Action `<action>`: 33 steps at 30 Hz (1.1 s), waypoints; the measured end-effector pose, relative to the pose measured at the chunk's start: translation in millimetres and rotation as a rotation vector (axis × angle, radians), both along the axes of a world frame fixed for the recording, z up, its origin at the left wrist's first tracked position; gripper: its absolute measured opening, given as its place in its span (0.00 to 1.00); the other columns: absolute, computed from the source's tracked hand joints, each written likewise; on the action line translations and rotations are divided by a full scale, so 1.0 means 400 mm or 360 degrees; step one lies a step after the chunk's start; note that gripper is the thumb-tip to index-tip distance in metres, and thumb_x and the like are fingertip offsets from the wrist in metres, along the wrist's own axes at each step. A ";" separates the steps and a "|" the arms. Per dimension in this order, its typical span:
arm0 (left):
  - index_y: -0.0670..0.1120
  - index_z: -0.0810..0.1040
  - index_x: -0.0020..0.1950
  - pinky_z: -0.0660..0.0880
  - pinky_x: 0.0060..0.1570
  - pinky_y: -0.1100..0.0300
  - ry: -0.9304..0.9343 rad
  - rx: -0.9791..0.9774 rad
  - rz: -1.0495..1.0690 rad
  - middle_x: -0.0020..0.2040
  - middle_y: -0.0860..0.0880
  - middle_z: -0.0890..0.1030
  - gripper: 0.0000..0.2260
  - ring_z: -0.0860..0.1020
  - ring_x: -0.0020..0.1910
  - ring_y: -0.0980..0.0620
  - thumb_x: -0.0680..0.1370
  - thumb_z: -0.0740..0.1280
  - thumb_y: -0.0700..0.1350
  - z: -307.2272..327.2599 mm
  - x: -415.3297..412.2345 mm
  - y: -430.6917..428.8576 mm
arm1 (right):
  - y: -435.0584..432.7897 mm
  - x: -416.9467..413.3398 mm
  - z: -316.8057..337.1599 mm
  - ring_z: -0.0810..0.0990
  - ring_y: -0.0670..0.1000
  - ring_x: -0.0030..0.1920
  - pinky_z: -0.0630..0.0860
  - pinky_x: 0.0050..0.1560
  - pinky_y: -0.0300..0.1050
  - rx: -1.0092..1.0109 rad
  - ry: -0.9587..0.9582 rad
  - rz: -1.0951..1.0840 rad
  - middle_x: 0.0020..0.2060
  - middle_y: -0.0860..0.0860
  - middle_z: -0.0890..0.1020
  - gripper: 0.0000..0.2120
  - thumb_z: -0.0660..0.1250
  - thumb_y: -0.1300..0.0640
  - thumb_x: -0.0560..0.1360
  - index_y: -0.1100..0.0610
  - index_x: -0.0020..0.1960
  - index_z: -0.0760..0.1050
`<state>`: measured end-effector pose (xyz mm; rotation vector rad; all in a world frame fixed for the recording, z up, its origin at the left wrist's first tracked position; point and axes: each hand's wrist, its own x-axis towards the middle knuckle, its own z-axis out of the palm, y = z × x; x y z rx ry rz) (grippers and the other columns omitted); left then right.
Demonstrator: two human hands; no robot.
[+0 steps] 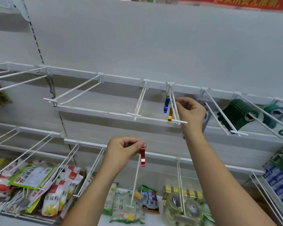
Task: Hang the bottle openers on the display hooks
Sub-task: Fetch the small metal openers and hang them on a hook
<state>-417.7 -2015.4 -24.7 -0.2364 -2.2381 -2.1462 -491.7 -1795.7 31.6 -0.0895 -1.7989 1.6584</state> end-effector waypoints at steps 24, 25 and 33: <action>0.49 0.87 0.42 0.79 0.41 0.58 -0.0041 0.0011 0.0039 0.39 0.50 0.87 0.04 0.83 0.35 0.57 0.73 0.75 0.41 -0.022 -0.063 -0.048 | 0.034 -0.182 0.002 0.86 0.52 0.42 0.83 0.48 0.49 -0.0064 -0.0041 0.0039 0.40 0.53 0.87 0.04 0.76 0.62 0.72 0.56 0.46 0.85; 0.49 0.87 0.42 0.79 0.41 0.58 -0.0035 0.0010 0.0038 0.39 0.50 0.87 0.04 0.83 0.35 0.57 0.73 0.75 0.41 -0.021 -0.062 -0.048 | 0.033 -0.180 0.001 0.86 0.54 0.43 0.84 0.49 0.51 -0.0059 -0.0039 0.0036 0.40 0.53 0.87 0.04 0.76 0.62 0.72 0.55 0.45 0.85; 0.45 0.87 0.45 0.81 0.41 0.61 0.0014 -0.0009 0.0013 0.40 0.50 0.87 0.02 0.84 0.36 0.57 0.74 0.74 0.41 -0.016 -0.033 -0.043 | -0.021 0.018 -0.071 0.83 0.46 0.41 0.79 0.45 0.39 -0.0077 -0.0021 -0.0016 0.38 0.48 0.85 0.05 0.71 0.63 0.75 0.55 0.46 0.83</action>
